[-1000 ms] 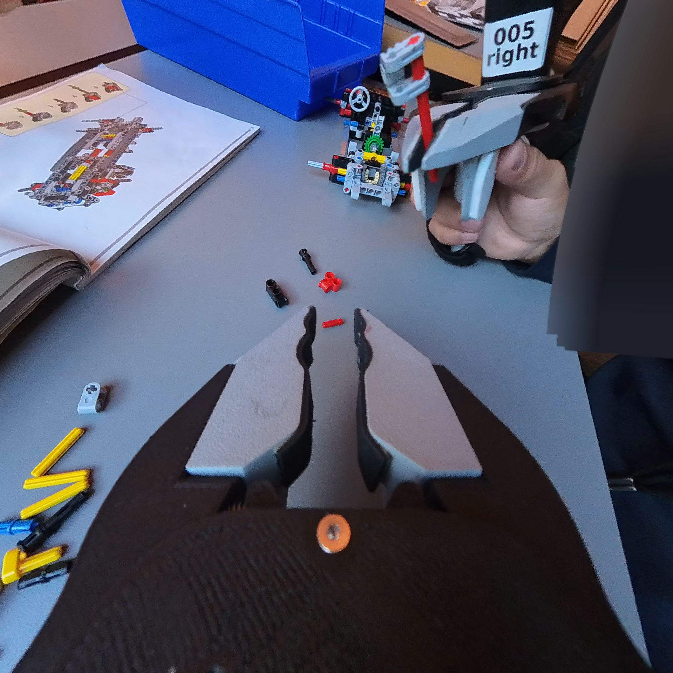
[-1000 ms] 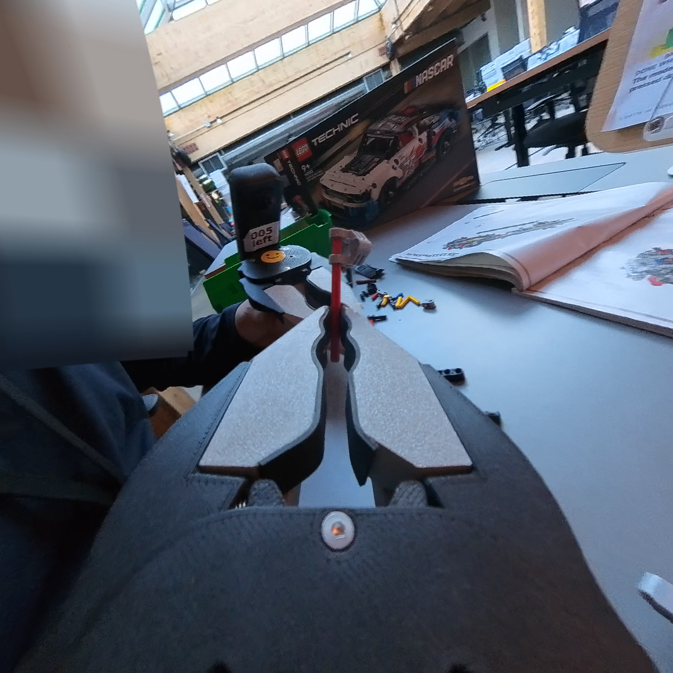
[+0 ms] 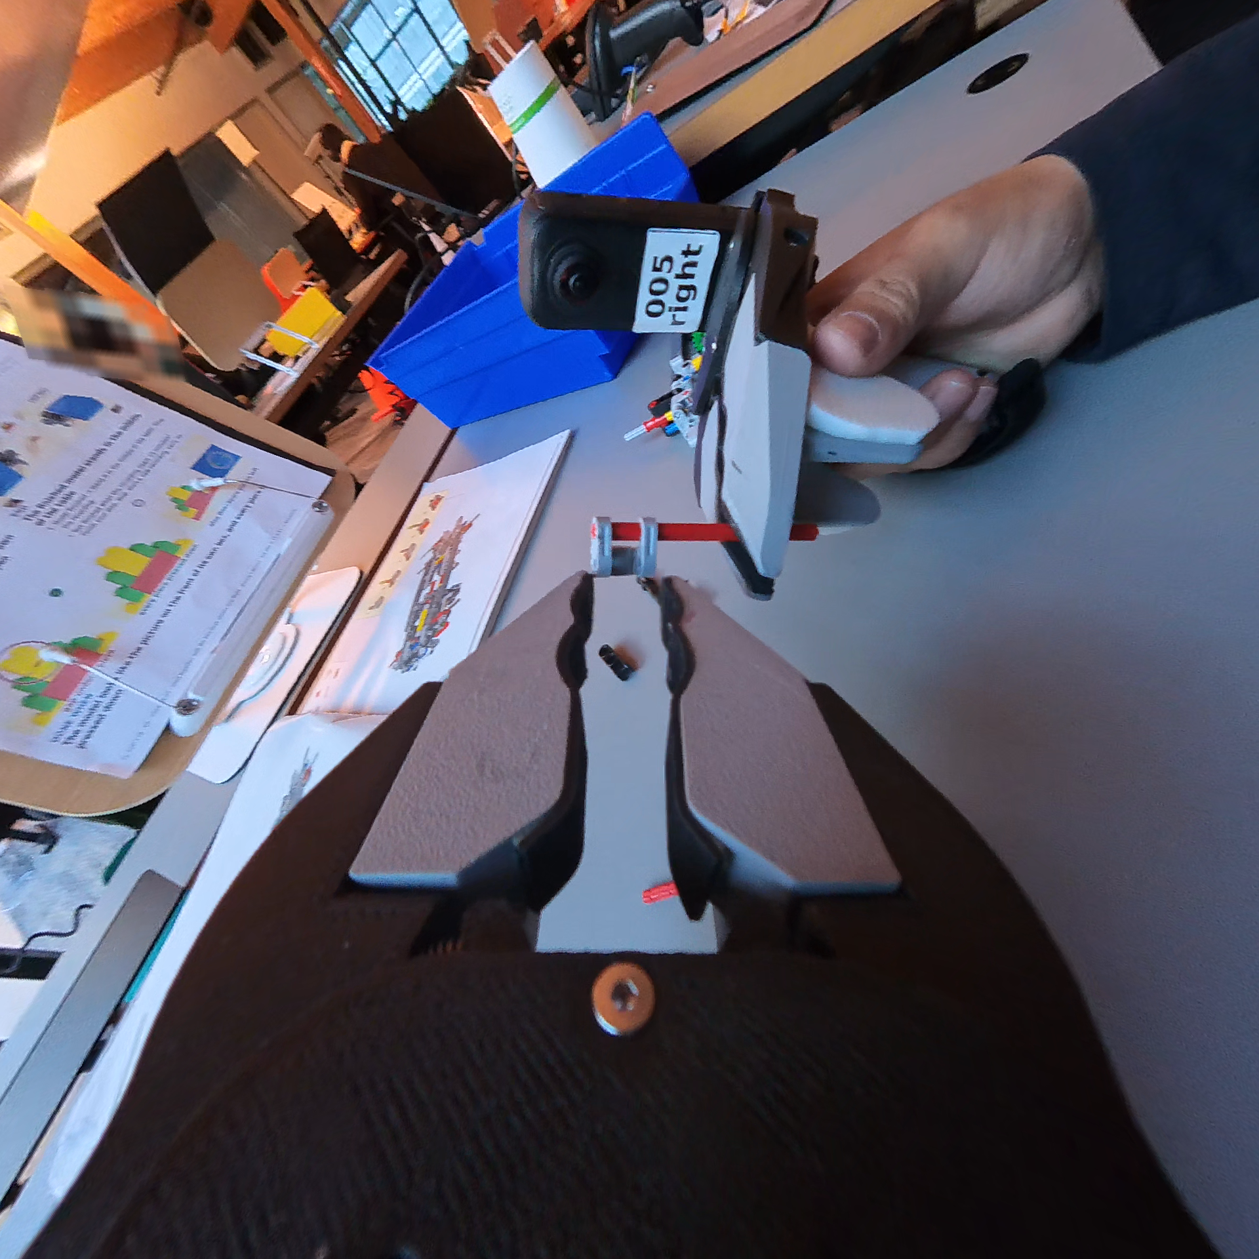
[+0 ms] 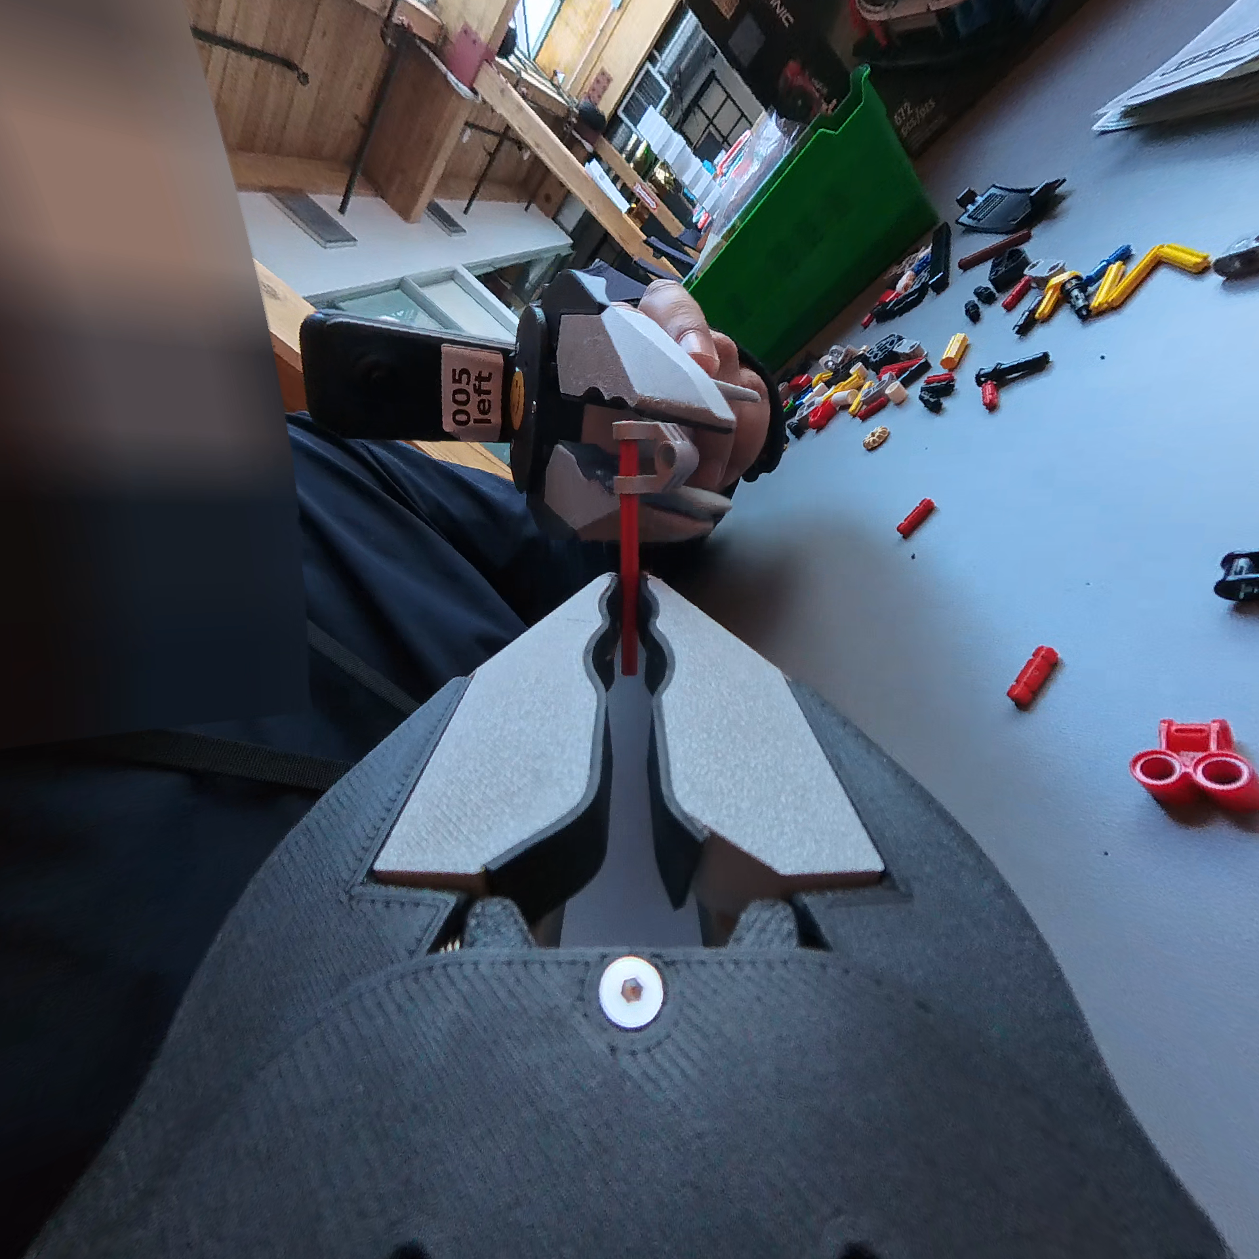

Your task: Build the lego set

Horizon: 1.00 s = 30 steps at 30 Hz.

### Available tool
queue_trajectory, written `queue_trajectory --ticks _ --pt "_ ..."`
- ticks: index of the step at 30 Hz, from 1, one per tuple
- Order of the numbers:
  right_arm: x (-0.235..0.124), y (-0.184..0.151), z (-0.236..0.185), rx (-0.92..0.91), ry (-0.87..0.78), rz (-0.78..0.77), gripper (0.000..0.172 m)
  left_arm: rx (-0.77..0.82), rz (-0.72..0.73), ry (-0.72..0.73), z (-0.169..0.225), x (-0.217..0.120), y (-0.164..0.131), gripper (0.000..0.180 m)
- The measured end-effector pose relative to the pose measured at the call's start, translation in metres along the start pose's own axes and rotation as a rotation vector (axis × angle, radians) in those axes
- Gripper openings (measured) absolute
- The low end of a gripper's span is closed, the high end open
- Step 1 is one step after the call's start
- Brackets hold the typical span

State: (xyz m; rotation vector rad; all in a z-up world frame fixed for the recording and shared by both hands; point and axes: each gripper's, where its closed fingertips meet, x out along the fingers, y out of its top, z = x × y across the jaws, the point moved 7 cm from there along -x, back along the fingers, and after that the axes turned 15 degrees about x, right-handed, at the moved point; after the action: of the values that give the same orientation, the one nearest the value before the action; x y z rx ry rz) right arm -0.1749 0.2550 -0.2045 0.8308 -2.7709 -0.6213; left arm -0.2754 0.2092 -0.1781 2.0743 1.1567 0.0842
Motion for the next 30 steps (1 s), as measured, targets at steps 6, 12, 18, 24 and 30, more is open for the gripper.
queue_trajectory --ticks 6,12,18,24,30 --pt "0.002 -0.001 0.003 0.031 -0.007 -0.015 0.000 0.030 0.003 0.028 0.000 0.000 0.003 0.018" --pt "0.004 -0.003 0.004 0.038 -0.026 -0.026 0.000 0.080 -0.042 0.041 0.005 0.001 0.003 0.015" --pt "0.004 -0.002 0.007 0.032 -0.074 -0.007 0.000 0.035 -0.068 0.027 0.003 0.002 -0.002 0.015" --pt "0.002 0.000 0.008 0.019 -0.110 0.011 0.000 0.022 -0.085 0.033 0.003 0.005 -0.003 0.015" --pt "0.001 0.001 0.001 -0.072 -0.128 0.051 0.012 -0.014 -0.064 0.009 0.001 0.004 -0.007 0.015"
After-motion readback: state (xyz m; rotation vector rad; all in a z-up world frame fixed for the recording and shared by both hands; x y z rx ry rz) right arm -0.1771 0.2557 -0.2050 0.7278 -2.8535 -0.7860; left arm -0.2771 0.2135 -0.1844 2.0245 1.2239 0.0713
